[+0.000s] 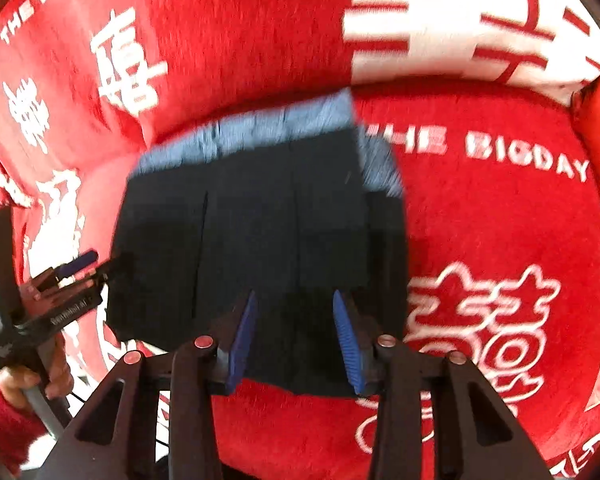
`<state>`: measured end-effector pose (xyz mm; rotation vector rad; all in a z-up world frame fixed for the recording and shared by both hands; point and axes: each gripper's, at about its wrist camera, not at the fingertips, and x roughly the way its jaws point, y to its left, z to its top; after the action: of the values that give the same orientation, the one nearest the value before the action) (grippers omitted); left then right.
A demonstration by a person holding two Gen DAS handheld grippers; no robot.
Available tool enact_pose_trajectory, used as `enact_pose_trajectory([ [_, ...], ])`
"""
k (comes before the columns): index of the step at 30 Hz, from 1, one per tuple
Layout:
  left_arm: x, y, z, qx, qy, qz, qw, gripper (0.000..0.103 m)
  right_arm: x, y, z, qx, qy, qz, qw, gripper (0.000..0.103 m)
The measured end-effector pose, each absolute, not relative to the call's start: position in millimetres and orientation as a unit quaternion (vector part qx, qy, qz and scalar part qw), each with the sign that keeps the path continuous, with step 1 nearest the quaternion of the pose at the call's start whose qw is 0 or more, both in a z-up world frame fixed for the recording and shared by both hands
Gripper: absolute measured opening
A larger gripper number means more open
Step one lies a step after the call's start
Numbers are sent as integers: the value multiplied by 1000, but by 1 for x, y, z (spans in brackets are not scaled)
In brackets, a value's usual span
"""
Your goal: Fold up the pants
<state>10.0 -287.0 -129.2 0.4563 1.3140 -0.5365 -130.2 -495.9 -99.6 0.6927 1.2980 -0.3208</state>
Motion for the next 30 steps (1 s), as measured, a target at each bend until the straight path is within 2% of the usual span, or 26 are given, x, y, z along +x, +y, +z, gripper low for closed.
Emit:
enact_pose_trajectory([
  [3, 9, -284, -129, 199, 603, -244, 733, 81, -136, -489, -106, 311, 592, -161, 726, 43],
  [6, 9, -281, -133, 188, 616, -248, 724, 81, -140, -487, -105, 307, 591, -171, 726, 43],
  [7, 9, -280, -134, 186, 621, -247, 721, 88, -141, -487, -105, 307, 592, -174, 725, 44],
  [9, 9, -278, -137, 188, 625, -243, 718, 94, -138, -484, -109, 301, 595, -179, 723, 46],
  [10, 9, -278, -138, 186, 627, -247, 715, 94, -137, -482, -111, 297, 597, -182, 723, 47],
  [14, 8, -278, -141, 190, 629, -257, 709, 94, -133, -473, -111, 284, 599, -191, 724, 61],
  [18, 10, -277, -142, 188, 632, -265, 704, 94, -122, -457, -114, 246, 610, -203, 726, 67],
  [30, 14, -277, -146, 184, 637, -275, 696, 94, -104, -454, -118, 222, 623, -208, 721, 71],
])
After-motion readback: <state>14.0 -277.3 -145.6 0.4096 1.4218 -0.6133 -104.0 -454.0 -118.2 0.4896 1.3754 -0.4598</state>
